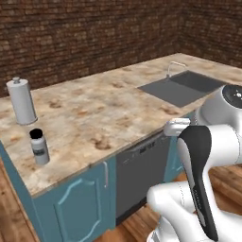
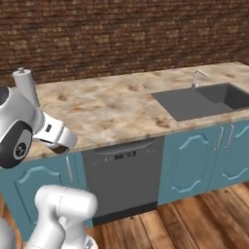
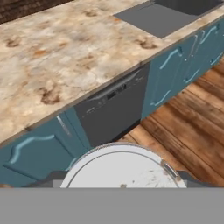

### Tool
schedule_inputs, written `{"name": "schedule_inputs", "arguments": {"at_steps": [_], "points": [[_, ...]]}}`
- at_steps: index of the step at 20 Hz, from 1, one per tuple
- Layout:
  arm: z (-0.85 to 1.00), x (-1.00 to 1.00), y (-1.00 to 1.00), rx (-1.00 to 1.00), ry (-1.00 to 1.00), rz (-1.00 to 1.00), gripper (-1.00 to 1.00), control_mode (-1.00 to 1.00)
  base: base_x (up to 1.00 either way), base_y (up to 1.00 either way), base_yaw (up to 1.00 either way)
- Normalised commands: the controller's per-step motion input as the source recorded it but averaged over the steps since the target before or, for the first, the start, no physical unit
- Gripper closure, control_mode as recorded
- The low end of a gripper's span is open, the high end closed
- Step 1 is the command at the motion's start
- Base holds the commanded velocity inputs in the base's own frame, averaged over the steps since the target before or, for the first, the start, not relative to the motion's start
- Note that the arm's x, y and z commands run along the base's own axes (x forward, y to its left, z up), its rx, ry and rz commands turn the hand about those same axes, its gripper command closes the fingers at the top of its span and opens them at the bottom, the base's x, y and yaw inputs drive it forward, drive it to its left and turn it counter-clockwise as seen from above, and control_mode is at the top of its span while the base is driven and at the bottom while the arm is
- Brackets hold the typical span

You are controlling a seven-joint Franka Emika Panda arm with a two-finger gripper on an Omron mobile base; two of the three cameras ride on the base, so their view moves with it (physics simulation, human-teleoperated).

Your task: Move the drinks to the dining counter.

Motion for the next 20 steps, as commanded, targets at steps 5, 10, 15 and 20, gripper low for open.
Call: {"name": "schedule_inputs", "arguments": {"at_steps": [5, 10, 15, 20], "points": [[0.00, 0.00, 0.00, 0.00, 0.00, 0.00, 1.00, 1.00, 0.00, 0.17, 0.36], [0.00, 0.00, 0.00, 0.00, 0.00, 0.00, 1.00, 1.00, 0.02, 0.08, 0.32], [0.00, 0.00, 0.00, 0.00, 0.00, 0.00, 1.00, 1.00, 0.09, 0.05, 0.29], [0.00, 0.00, 0.00, 0.00, 0.00, 0.00, 1.00, 1.00, 0.24, 0.01, 0.27]]}}
